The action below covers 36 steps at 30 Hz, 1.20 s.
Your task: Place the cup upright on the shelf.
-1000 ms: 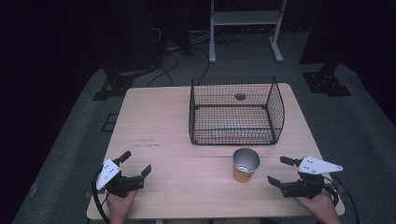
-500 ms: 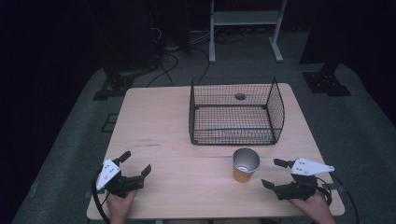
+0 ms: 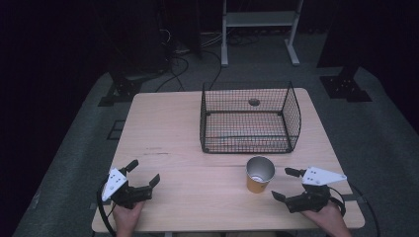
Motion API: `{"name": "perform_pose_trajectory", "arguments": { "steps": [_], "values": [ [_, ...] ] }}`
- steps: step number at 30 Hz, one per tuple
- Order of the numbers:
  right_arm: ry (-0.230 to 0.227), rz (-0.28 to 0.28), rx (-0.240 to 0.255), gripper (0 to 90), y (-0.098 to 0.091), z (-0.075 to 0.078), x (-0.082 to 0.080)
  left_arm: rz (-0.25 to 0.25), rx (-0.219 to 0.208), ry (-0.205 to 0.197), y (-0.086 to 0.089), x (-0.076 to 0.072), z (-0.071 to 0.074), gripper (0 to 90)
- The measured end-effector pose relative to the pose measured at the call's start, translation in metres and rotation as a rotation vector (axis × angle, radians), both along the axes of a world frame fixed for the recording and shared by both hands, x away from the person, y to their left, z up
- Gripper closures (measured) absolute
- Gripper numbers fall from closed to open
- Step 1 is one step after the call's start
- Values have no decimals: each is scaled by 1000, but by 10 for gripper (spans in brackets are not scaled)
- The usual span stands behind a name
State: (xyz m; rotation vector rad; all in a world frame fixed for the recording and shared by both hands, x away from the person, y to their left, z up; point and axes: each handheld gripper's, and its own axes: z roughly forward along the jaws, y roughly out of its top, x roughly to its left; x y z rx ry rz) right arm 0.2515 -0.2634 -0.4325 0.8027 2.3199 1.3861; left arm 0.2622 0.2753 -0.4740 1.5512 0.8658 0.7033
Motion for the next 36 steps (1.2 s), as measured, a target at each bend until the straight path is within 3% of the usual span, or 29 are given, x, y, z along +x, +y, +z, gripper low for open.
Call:
{"name": "perform_pose_trajectory", "arguments": {
  "steps": [36],
  "values": [
    [-11, 12, -27, 76, 46, -4, 26, -2, 2, -2, 0, 0, 0, 22]
  ]
}}
